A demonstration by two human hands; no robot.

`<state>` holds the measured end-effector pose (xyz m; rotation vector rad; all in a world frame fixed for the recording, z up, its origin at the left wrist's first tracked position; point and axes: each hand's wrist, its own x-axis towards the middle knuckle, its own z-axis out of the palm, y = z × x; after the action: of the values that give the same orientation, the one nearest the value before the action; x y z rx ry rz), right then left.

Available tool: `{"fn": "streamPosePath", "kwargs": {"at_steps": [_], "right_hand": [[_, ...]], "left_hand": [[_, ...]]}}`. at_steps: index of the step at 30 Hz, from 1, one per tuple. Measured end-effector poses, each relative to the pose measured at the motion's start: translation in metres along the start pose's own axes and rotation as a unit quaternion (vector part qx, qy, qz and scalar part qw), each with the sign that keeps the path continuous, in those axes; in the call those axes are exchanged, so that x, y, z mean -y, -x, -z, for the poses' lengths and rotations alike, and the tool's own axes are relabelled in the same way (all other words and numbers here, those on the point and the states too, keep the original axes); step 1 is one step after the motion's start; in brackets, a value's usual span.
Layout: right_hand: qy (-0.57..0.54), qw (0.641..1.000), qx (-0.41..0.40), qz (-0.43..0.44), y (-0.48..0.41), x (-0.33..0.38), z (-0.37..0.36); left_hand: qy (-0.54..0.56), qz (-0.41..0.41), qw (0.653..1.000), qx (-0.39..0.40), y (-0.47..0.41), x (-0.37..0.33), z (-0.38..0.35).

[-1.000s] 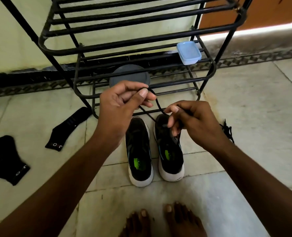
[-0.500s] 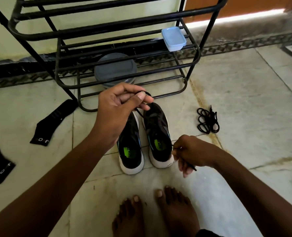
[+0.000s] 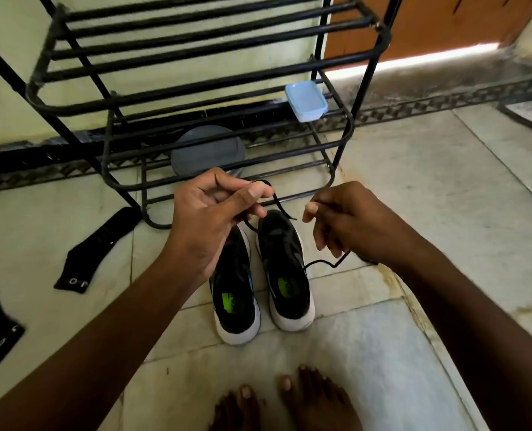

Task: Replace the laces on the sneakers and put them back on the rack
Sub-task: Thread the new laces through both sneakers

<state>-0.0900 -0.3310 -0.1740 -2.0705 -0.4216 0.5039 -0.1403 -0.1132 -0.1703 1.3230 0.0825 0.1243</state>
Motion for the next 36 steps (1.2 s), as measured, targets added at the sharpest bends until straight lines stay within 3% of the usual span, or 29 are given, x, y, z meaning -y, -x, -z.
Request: {"fn": "streamPosePath", "kwargs": {"at_steps": [7, 13, 17, 24, 36], "right_hand": [[-0.061, 0.980, -0.106, 0.159, -0.014, 0.063, 0.029], [-0.089, 0.960, -0.143, 0.223, -0.030, 0.093, 0.050], [-0.105, 0.956, -0.146, 0.230, -0.041, 0.105, 0.051], [0.005, 0.948, -0.235, 0.217, -0.066, 0.121, 0.051], [-0.064, 0.928, -0.297, 0.215, -0.064, 0.121, 0.050]], "left_hand": [[0.049, 0.012, 0.998, 0.026, -0.026, -0.035, -0.005], [-0.043, 0.010, 0.999, 0.000, -0.044, -0.058, -0.006], [-0.092, 0.017, 0.995, -0.020, -0.050, -0.063, -0.011], [-0.072, -0.001, 0.997, -0.020, -0.056, -0.079, -0.028], [-0.065, -0.050, 0.994, -0.076, -0.072, -0.091, -0.023]]}}
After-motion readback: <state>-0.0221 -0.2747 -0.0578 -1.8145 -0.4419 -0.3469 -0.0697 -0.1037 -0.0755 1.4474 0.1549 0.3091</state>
